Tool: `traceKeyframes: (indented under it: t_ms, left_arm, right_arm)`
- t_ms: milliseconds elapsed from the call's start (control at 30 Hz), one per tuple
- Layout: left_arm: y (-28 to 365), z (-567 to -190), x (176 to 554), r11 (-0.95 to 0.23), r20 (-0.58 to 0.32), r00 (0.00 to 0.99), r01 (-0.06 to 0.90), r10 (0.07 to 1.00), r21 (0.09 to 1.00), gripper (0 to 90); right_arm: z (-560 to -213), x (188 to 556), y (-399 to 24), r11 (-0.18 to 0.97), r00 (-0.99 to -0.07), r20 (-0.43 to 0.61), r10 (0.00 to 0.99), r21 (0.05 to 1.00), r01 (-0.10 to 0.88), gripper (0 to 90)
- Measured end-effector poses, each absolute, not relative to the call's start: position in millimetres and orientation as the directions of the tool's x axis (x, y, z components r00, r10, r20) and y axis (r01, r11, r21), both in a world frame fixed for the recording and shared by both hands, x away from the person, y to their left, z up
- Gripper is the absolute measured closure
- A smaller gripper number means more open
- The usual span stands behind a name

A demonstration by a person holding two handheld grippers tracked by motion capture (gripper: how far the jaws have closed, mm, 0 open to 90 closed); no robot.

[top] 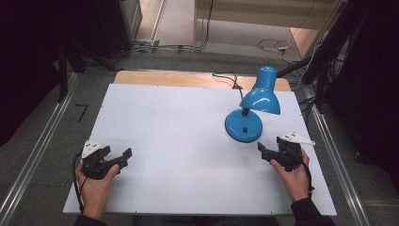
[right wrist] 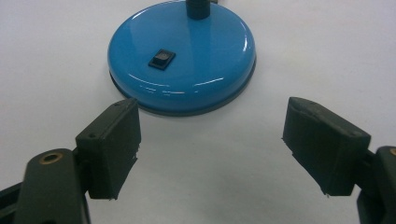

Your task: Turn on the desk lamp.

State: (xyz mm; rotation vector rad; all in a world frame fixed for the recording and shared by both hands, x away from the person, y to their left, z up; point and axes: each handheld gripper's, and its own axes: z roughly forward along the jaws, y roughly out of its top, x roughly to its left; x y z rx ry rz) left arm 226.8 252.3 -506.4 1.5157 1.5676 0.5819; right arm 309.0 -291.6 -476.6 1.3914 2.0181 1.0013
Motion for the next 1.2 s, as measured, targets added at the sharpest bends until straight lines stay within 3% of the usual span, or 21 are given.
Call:
traceKeyframes:
  t_ms: [133, 300, 500, 967, 1200]
  left_arm:
    - [252.3, -506.4, 226.8, 0.156, -0.256, 0.103, 0.562, 0.961, 0.812, 14.7]
    - [252.4, -506.4, 226.8, 0.157, -0.257, 0.103, 0.562, 0.961, 0.812, 14.8]
    - [252.5, -506.7, 227.0, 0.158, -0.259, 0.103, 0.563, 0.960, 0.811, 14.7]
    - [252.8, -506.6, 226.9, 0.161, -0.262, 0.104, 0.563, 0.959, 0.811, 14.7]
    - [252.8, -506.8, 227.1, 0.160, -0.262, 0.104, 0.564, 0.959, 0.810, 14.8]
  right_arm:
    - [-476.6, 312.5, -289.3, 0.214, -0.368, 0.015, 0.930, 0.790, 0.574, 22.9]
    - [-475.4, 316.6, -286.6, 0.209, -0.369, 0.021, 0.929, 0.795, 0.570, 37.2]
    - [-476.4, 320.0, -283.0, 0.213, -0.371, 0.020, 0.929, 0.789, 0.576, 41.5]
    - [-477.8, 329.4, -270.8, 0.217, -0.383, 0.005, 0.924, 0.816, 0.535, 70.8]
    - [-478.0, 335.2, -269.7, 0.194, -0.377, 0.030, 0.926, 0.817, 0.543, 80.4]
